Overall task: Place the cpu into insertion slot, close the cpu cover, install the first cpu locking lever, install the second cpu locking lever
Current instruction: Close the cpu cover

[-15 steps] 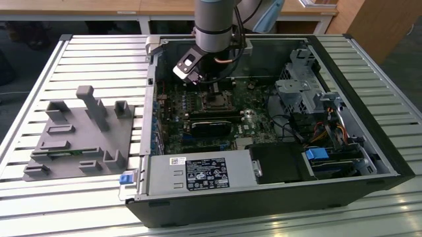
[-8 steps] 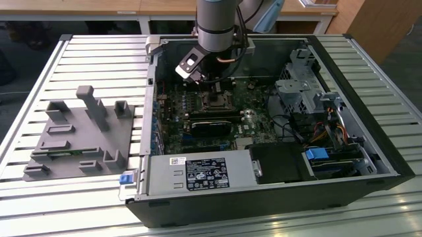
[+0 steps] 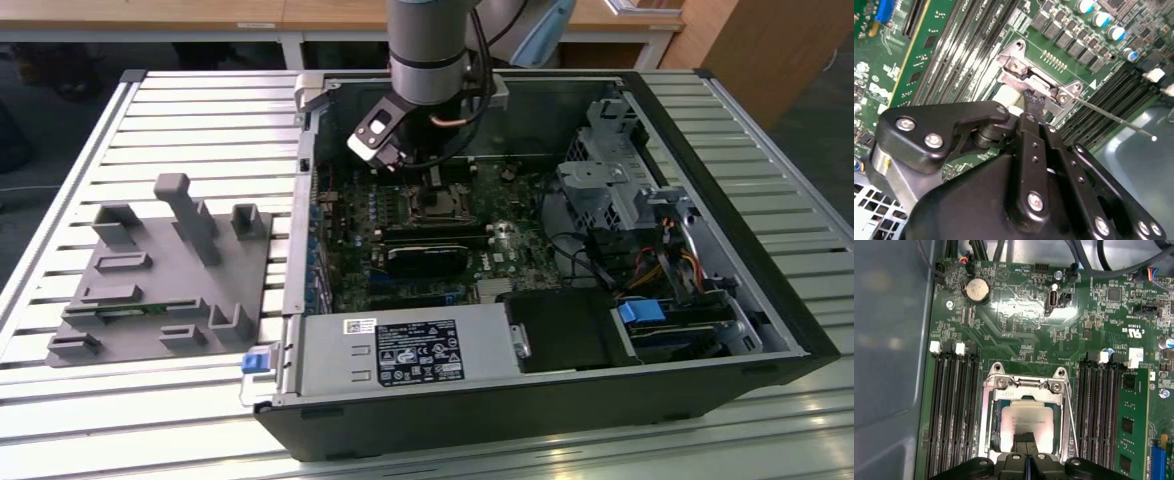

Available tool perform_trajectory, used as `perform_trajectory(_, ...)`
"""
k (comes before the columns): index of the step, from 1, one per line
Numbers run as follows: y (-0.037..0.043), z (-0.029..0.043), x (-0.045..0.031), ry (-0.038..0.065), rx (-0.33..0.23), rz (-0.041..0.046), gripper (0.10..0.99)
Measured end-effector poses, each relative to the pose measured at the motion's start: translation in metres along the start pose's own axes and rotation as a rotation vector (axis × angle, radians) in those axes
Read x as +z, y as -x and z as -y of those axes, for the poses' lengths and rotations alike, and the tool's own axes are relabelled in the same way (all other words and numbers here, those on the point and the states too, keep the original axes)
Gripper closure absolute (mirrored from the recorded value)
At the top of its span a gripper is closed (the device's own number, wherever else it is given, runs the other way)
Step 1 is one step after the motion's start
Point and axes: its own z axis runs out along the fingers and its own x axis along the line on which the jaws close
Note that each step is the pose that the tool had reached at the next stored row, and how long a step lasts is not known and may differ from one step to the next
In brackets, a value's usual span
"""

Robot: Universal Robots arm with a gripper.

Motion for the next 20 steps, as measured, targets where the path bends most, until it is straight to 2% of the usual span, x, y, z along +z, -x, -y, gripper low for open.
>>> perform_trajectory(5, 0.0002, -0.0005, 0.0032, 0.000, 0.000, 0.0014, 0.976)
perform_trajectory(11, 0.0007, -0.0083, 0.0054, 0.002, 0.000, 0.0010, 0.976)
perform_trajectory(14, 0.0001, -0.0090, 0.0035, 0.005, 0.000, -0.0026, 0.976)
perform_trajectory(17, 0.0005, -0.0092, -0.0036, 0.003, 0.000, -0.0004, 0.976)
perform_trajectory(20, 0.0007, -0.0109, -0.0038, 0.003, 0.000, -0.0003, 0.976)
